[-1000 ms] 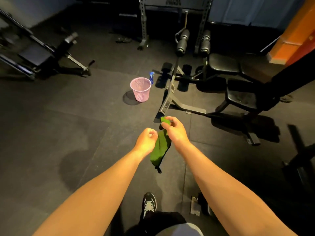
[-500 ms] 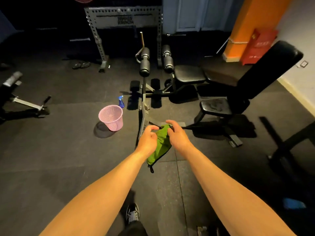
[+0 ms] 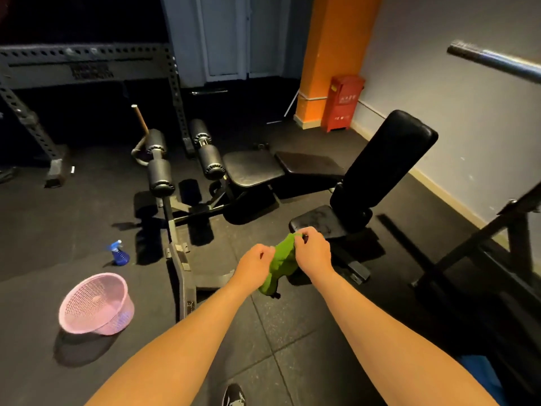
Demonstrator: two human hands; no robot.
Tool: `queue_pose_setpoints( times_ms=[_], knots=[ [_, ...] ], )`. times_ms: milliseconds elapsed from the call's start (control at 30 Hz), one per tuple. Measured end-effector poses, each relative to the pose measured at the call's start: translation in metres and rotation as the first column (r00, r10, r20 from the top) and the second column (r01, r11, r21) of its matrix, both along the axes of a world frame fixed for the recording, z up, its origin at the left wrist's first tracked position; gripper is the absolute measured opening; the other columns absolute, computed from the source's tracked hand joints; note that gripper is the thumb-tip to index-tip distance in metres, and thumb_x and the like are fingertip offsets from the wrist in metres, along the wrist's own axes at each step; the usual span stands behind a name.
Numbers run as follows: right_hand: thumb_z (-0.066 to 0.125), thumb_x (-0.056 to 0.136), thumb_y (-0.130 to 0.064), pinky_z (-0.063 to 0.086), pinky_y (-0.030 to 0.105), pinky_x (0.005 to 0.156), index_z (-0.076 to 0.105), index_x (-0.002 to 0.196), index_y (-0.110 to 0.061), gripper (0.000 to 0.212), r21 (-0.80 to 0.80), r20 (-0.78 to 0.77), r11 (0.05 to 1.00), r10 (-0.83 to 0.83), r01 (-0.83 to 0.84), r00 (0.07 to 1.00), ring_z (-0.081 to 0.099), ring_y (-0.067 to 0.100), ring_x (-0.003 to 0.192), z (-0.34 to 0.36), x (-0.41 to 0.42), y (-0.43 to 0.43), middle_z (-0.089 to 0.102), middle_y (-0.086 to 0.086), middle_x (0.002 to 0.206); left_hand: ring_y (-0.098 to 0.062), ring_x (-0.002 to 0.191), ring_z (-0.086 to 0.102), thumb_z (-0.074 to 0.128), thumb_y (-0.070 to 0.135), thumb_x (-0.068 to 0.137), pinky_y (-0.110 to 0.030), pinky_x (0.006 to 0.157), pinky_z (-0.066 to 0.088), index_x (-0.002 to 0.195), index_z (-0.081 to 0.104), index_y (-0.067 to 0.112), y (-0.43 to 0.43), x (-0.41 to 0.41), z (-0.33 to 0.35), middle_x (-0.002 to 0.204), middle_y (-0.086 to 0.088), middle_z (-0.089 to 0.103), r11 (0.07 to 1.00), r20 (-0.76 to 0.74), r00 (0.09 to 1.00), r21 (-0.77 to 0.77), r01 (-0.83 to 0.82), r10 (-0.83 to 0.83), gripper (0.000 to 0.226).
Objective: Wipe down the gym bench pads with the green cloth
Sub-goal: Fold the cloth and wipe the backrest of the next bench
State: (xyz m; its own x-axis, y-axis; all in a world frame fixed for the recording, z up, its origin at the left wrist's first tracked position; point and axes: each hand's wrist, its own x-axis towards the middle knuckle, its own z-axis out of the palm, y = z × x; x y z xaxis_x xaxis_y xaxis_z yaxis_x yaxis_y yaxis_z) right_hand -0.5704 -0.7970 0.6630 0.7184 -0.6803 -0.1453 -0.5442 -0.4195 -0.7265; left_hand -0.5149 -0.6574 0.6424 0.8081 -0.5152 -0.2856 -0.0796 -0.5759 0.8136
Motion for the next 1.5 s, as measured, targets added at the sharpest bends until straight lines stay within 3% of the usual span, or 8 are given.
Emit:
queue_pose_setpoints(
  times_ms=[200, 300, 633, 800, 933, 1267, 1400, 1500],
  knots=[
    [0.051, 0.099, -0.030, 0.040, 0.047, 0.103, 0.063, 0.110, -0.026, 0.017, -0.134, -0.060, 0.985, -0.119, 0.110, 0.991, 0.043, 0.031, 0.125, 0.021, 0.099, -0.071, 0.049, 0.004, 0.129, -0.017, 0.091, 0.057, 0.040, 0.038, 0.106, -0.026, 0.067, 0.039, 0.105, 0.061, 0.012, -0.078, 0.117, 0.024, 0.095, 0.002, 0.060, 0.999, 0.076, 0.997, -0.043, 0.034, -0.031, 0.033],
    [0.052, 0.094, -0.025, 0.045, 0.044, 0.095, 0.058, 0.083, -0.029, 0.014, -0.119, -0.012, 0.981, -0.153, 0.151, 0.988, 0.055, 0.028, 0.110, 0.022, 0.151, -0.112, 0.062, -0.002, 0.106, -0.016, 0.090, 0.057, 0.043, 0.036, 0.106, -0.032, 0.071, 0.037, 0.102, 0.062, 0.011, -0.121, 0.172, 0.028, 0.094, 0.001, 0.063, 0.998, 0.122, 0.992, -0.045, 0.051, -0.045, 0.032],
    [0.041, 0.098, -0.026, 0.043, 0.050, 0.100, 0.057, 0.107, -0.031, 0.019, -0.001, 0.044, 0.997, -0.079, 0.079, 0.996, 0.056, 0.026, 0.109, 0.005, 0.316, -0.287, 0.058, 0.003, 0.117, -0.019, 0.092, 0.060, 0.043, 0.043, 0.104, -0.031, 0.066, 0.038, 0.098, 0.061, 0.018, -0.301, 0.348, 0.027, 0.096, 0.002, 0.064, 0.990, 0.151, 0.978, 0.043, 0.138, -0.143, 0.032],
    [0.044, 0.100, -0.022, 0.043, 0.033, 0.088, 0.063, 0.112, -0.015, 0.024, -0.036, 0.101, 0.985, -0.163, 0.167, 0.982, 0.051, 0.019, 0.097, 0.025, 0.363, -0.362, 0.051, 0.008, 0.119, -0.008, 0.093, 0.057, 0.052, 0.041, 0.102, -0.019, 0.067, 0.041, 0.114, 0.062, 0.023, -0.372, 0.405, 0.058, 0.102, 0.010, 0.061, 0.963, 0.136, 0.954, 0.007, 0.270, -0.268, 0.024],
    [0.038, 0.102, -0.025, 0.048, 0.039, 0.087, 0.058, 0.107, -0.020, 0.021, -0.016, 0.109, 0.941, -0.333, 0.337, 0.937, 0.056, 0.019, 0.095, 0.035, 0.383, -0.407, 0.059, 0.003, 0.109, -0.011, 0.099, 0.060, 0.065, 0.033, 0.096, -0.016, 0.071, 0.044, 0.120, 0.060, 0.026, -0.425, 0.442, 0.066, 0.109, 0.007, 0.063, 0.889, 0.129, 0.880, 0.037, 0.456, -0.457, 0.025],
    [0.040, 0.104, -0.023, 0.051, 0.043, 0.079, 0.055, 0.103, -0.016, 0.016, -0.123, 0.135, 0.820, -0.544, 0.558, 0.828, 0.058, 0.022, 0.089, 0.018, 0.432, -0.503, 0.060, 0.004, 0.101, -0.026, 0.083, 0.054, 0.065, 0.047, 0.090, -0.035, 0.067, 0.037, 0.077, 0.043, 0.022, -0.573, 0.536, 0.039, 0.083, 0.000, 0.058, 0.855, 0.115, 0.849, 0.129, 0.502, -0.516, 0.036],
    [0.045, 0.101, -0.013, 0.048, 0.035, 0.084, 0.058, 0.109, -0.010, 0.015, -0.202, 0.166, 0.728, -0.634, 0.655, 0.755, 0.053, 0.021, 0.096, 0.017, 0.476, -0.529, 0.053, 0.004, 0.109, -0.029, 0.092, 0.059, 0.062, 0.047, 0.093, -0.035, 0.070, 0.039, 0.077, 0.043, 0.024, -0.631, 0.584, 0.033, 0.089, -0.002, 0.059, 0.769, 0.084, 0.766, 0.124, 0.627, -0.637, 0.034],
    [0.044, 0.103, -0.023, 0.049, 0.033, 0.070, 0.058, 0.100, -0.019, 0.015, -0.028, 0.171, 0.658, -0.738, 0.752, 0.652, 0.058, 0.016, 0.080, 0.025, 0.514, -0.535, 0.061, -0.001, 0.091, -0.026, 0.088, 0.060, 0.062, 0.036, 0.094, -0.036, 0.073, 0.045, 0.094, 0.051, 0.024, -0.657, 0.621, 0.037, 0.093, -0.004, 0.063, 0.741, 0.003, 0.742, 0.044, 0.670, -0.671, 0.016]
  ],
)
